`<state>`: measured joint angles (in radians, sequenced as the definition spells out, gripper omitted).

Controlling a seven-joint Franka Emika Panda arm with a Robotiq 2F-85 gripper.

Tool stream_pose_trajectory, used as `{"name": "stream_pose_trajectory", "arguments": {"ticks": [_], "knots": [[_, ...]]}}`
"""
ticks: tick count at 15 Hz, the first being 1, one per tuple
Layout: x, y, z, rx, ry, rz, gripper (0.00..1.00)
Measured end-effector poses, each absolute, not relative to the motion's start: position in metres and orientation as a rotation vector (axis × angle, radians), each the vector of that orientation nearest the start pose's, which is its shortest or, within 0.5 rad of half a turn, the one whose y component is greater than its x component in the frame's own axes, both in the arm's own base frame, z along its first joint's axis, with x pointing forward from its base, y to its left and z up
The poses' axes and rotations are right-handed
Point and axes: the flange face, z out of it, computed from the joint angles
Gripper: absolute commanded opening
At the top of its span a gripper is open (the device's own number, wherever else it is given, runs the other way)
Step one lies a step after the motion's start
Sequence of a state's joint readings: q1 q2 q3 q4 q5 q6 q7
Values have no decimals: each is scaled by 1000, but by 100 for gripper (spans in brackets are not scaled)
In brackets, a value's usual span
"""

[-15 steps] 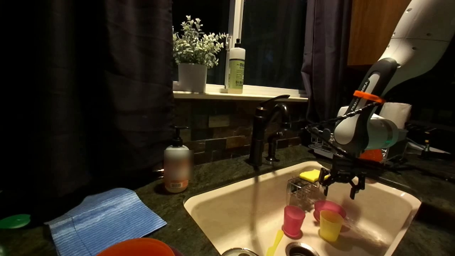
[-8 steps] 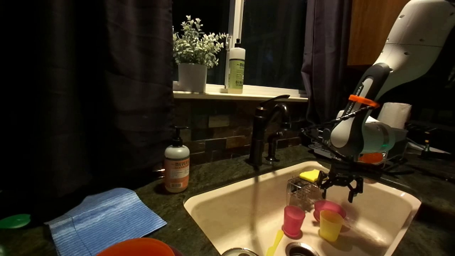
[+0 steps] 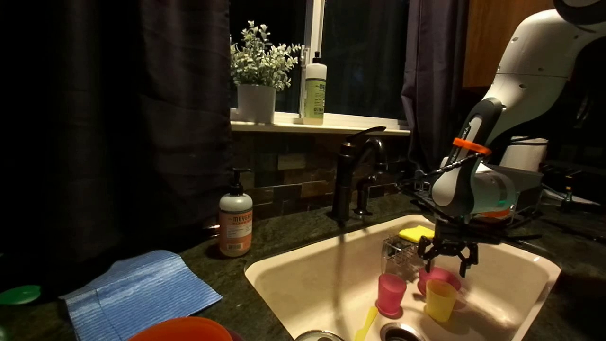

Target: Put the yellow cup on the dishrack.

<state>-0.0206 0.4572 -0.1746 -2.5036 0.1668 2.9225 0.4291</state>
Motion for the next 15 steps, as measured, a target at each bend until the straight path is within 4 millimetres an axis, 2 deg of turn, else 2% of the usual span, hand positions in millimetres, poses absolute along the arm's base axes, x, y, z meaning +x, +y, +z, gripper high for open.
{"name": "stream_pose_trajectory", "arguments": {"ticks": [15], "knots": [[450, -90, 78, -2931, 1184, 95, 100]]}}
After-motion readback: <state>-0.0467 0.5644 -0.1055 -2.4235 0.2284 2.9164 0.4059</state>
